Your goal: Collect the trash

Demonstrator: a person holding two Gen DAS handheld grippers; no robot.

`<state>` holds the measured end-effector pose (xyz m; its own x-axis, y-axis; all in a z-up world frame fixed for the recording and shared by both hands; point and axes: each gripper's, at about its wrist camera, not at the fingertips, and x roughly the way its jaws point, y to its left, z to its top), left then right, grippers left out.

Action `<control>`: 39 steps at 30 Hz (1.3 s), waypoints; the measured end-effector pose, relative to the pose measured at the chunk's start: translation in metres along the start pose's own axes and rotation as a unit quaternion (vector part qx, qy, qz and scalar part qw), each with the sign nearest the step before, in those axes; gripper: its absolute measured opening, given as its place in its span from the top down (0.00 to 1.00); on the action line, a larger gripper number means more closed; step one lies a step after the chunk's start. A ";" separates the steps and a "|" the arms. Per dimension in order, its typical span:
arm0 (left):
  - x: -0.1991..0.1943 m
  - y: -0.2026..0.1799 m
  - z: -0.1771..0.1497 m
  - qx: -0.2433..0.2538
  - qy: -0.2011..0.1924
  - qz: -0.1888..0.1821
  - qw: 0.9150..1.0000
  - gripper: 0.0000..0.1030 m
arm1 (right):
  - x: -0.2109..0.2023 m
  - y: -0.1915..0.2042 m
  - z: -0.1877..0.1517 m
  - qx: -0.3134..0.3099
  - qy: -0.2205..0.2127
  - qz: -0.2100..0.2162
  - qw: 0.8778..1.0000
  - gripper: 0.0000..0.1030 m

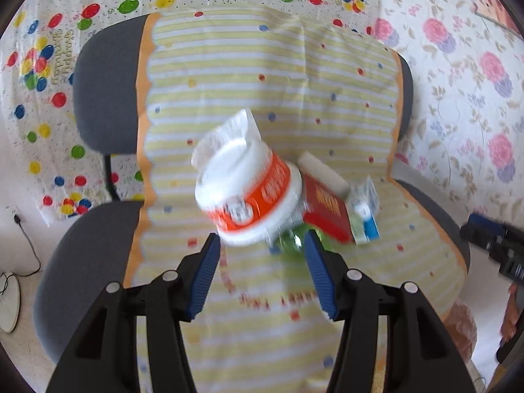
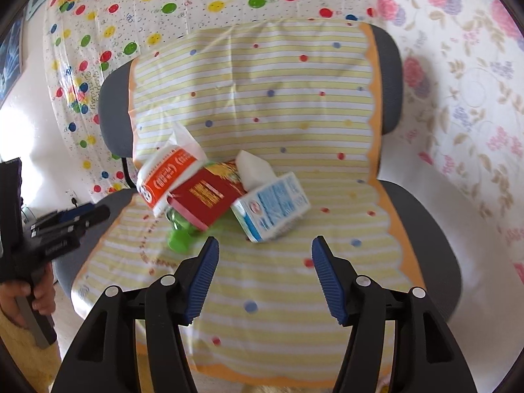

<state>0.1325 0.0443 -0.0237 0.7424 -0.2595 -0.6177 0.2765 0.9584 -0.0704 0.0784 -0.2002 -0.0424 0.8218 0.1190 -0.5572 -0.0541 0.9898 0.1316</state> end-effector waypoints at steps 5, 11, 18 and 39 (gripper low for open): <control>0.032 -0.003 0.056 -0.008 -0.007 -0.005 1.000 0.58 | 0.027 -0.001 0.018 -0.008 0.004 0.003 1.000 0.38; 0.106 -0.015 0.116 -0.013 0.034 0.008 0.999 0.58 | 0.044 -0.023 0.025 0.004 0.002 0.001 1.000 0.32; 0.170 -0.019 0.136 -0.003 0.077 0.049 0.996 0.91 | 0.058 -0.050 0.019 0.028 0.017 -0.001 0.999 0.32; -0.064 -0.024 0.033 0.015 -0.078 -0.014 0.997 1.00 | 0.088 0.003 0.005 -0.023 0.054 0.001 0.998 0.26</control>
<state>0.0984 0.0336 0.0438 0.8200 -0.3027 -0.4858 0.3141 0.9475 -0.0603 0.1533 -0.1872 -0.0864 0.7558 0.1253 -0.6427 -0.0829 0.9919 0.0959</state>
